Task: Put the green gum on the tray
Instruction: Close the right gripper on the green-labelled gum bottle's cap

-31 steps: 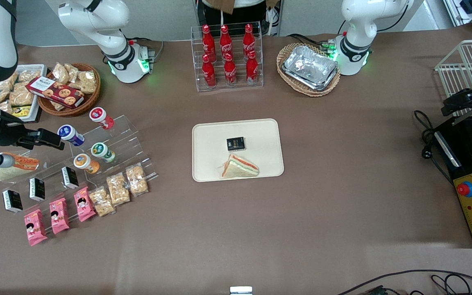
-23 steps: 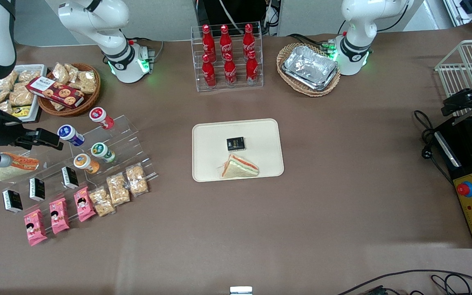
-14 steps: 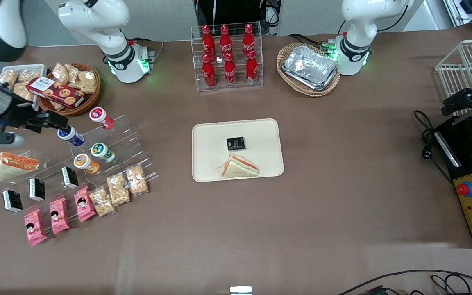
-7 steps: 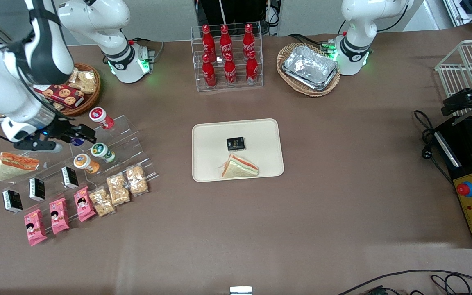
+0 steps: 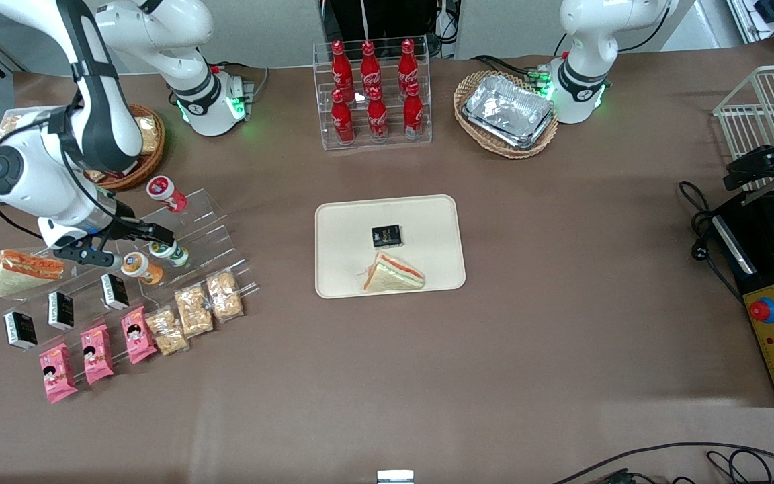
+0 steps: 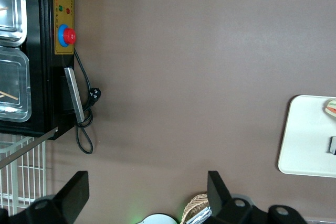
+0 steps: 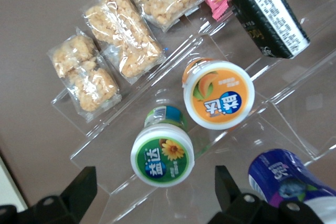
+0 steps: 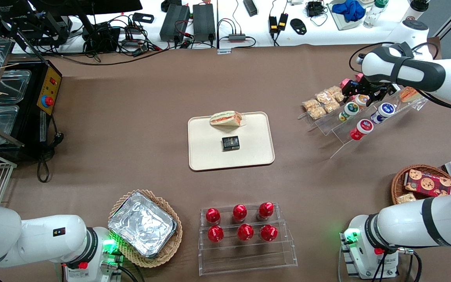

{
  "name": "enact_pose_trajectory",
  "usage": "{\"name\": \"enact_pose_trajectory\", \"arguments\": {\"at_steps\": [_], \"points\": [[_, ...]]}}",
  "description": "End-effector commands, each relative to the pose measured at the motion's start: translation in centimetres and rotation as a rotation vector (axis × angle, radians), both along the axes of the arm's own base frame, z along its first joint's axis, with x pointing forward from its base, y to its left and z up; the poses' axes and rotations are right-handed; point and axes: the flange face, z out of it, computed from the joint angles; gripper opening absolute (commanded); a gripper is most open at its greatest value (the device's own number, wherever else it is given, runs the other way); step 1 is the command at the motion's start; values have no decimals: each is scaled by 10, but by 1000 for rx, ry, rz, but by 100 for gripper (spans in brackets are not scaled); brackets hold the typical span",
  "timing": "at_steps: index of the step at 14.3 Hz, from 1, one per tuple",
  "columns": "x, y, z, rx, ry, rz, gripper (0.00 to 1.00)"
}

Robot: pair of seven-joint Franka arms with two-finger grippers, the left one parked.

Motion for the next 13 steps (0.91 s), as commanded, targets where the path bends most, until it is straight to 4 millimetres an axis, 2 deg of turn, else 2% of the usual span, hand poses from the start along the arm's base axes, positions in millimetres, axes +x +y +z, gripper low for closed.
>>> {"name": "enact_pose_trajectory", "arguments": {"at_steps": [1,4,7,8,9,10,11,12,13], "points": [[6,-1,-16,21,-3,-52,100],[-1,-1,-36,14,-24,-57,100],[-6,2,-43,12,-27,-55,99],[-6,3,-44,12,-24,-51,96],[-6,3,-44,12,-22,-51,80],[-6,4,-43,13,-18,-48,58],[-6,4,-40,14,-17,-44,42],[-6,4,-38,15,-11,-40,29],[-4,3,-32,17,-11,-36,27]]}}
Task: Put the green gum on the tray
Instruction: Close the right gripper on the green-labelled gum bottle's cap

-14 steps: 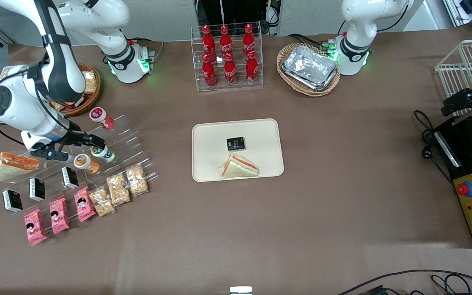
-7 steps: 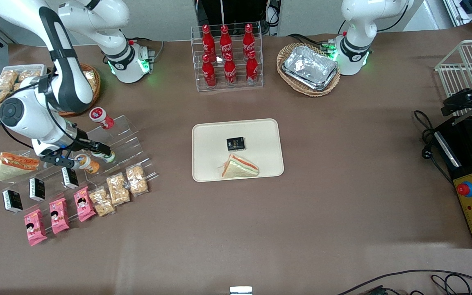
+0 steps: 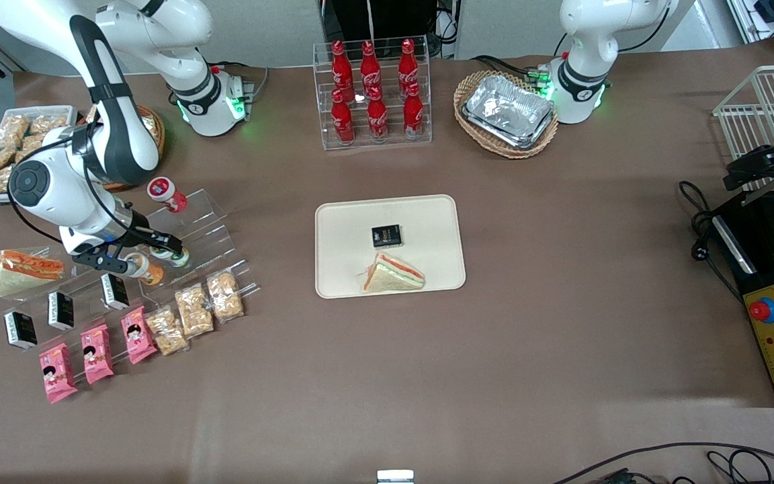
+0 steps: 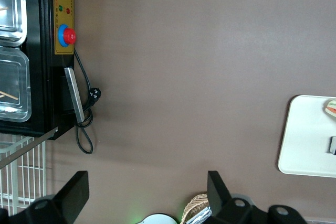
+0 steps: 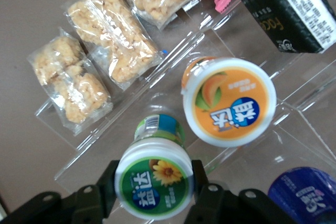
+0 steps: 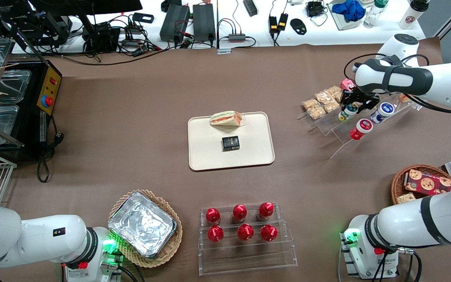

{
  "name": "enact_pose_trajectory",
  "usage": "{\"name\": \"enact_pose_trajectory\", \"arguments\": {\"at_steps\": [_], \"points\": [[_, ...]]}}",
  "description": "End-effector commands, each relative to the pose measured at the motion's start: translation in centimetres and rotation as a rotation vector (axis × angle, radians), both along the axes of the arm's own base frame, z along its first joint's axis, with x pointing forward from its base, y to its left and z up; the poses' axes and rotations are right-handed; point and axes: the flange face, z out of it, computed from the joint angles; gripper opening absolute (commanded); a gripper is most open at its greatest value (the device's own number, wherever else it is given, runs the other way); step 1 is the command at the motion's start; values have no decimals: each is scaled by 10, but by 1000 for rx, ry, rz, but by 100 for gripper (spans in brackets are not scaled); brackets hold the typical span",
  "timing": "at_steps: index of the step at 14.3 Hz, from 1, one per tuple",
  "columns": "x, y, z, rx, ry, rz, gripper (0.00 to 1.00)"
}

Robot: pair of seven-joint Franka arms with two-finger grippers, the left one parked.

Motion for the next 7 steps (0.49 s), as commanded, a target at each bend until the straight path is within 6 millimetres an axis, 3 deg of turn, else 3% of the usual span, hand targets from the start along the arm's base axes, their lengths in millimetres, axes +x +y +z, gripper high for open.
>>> {"name": "enact_pose_trajectory", "arguments": {"at_steps": [1,4,7], "points": [[1,2,14,18,13,0,27],[16,2,56,31,54,14,27],[32,3,116,45,91,33,27]]}}
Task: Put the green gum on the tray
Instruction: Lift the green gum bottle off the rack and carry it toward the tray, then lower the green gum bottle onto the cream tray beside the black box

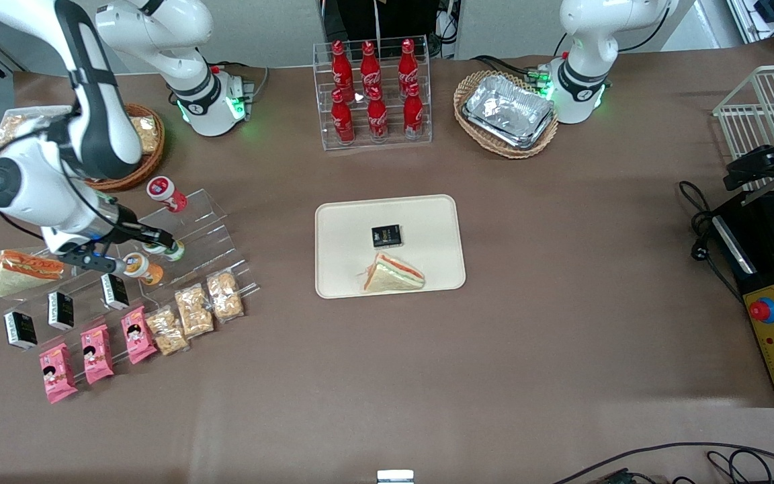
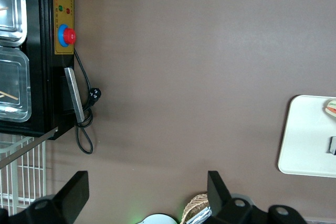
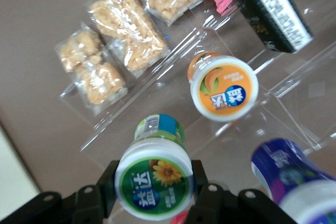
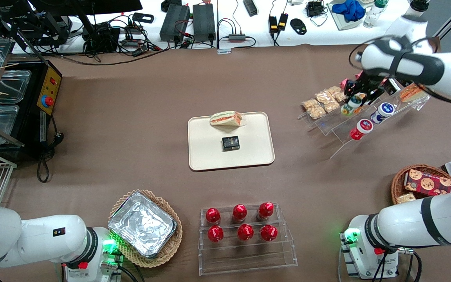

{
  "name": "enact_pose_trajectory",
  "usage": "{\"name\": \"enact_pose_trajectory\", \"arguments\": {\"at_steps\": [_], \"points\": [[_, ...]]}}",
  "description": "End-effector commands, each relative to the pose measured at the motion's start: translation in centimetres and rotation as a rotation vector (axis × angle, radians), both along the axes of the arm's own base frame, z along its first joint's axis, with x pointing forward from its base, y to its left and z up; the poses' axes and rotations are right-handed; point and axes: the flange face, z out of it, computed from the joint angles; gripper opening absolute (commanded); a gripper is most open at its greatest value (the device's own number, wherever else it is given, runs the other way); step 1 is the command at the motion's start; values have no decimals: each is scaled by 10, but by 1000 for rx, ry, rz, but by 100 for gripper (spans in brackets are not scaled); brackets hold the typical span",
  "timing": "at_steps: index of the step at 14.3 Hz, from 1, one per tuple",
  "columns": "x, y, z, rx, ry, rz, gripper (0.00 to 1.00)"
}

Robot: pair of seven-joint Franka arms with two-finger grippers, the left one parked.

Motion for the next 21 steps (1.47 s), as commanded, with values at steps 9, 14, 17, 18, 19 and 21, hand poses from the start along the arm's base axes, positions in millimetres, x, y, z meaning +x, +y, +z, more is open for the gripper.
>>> {"name": "enact_pose_trajectory", "arguments": {"at_steps": [9,14,17,18,19,21], "points": [[15,30,210,41,54,106,28],[0,165,187,23,57,185,29],[-7,209,146,84,31,188,28],[-13,225,127,81,21,195,28],[-21,239,106,77,11,188,28],[-41,273,66,70,-30,165,28]]}}
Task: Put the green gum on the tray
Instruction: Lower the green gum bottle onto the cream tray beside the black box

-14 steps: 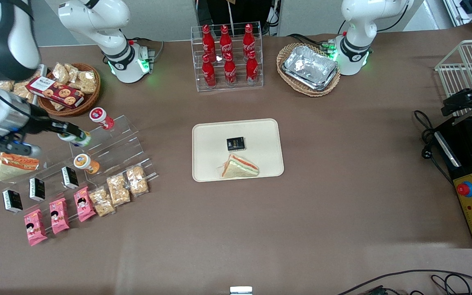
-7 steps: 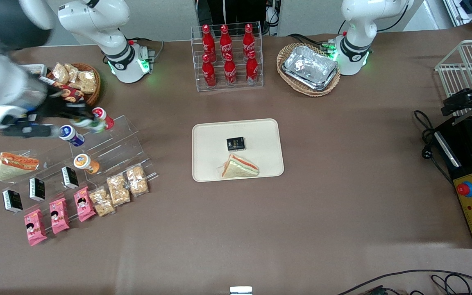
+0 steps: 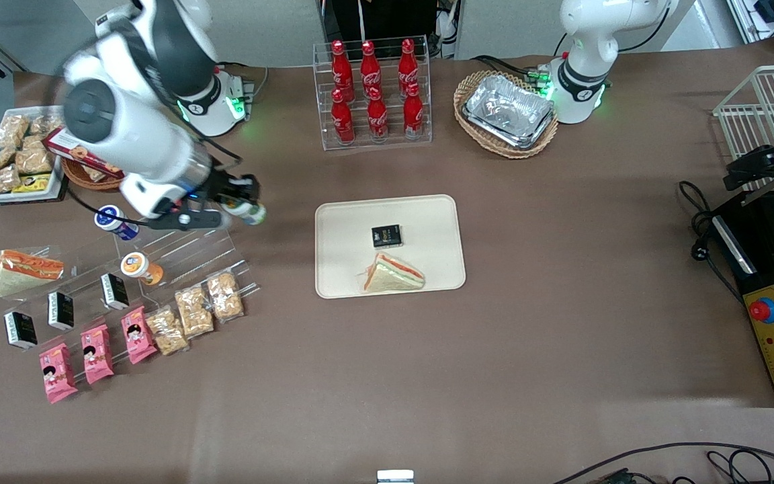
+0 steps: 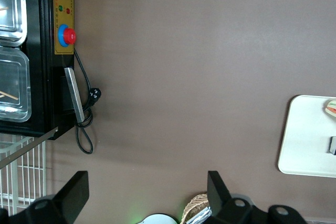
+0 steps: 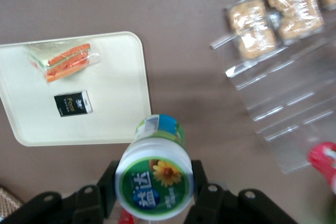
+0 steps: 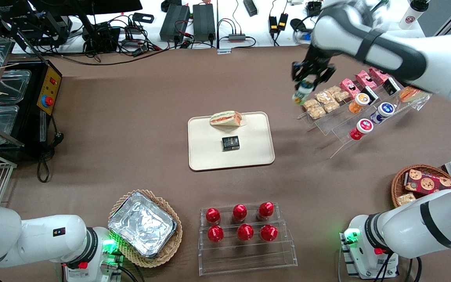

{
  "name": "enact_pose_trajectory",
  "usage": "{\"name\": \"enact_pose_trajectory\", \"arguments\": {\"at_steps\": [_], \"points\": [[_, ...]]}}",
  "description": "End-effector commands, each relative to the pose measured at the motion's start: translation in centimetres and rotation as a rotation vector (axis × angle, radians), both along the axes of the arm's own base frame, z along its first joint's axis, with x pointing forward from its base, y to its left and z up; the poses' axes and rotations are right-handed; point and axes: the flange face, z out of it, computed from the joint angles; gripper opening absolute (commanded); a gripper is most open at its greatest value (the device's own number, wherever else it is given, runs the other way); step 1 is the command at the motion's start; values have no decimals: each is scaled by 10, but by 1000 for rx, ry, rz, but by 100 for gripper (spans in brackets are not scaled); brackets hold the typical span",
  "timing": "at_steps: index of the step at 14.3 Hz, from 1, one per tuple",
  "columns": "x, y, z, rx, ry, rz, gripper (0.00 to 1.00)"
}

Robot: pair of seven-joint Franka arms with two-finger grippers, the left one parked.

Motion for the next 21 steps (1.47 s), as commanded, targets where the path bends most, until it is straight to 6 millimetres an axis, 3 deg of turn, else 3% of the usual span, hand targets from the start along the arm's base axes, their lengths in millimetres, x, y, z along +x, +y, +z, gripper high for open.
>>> {"name": "enact_pose_trajectory", "arguments": {"at_steps": [1,6,10,14,16,18,21], "points": [[-39,47,-64,10,-45,-50,28],[-61,98,-163,-16,-69,-27,28],[-62,113,-217,-23,-96,-50,28],[-61,113,-243,-35,-95,-54,32],[-60,111,-246,-35,-92,-63,76],[-54,103,-242,-34,-90,-85,99],[-32,75,-209,-15,-103,-121,99]]}}
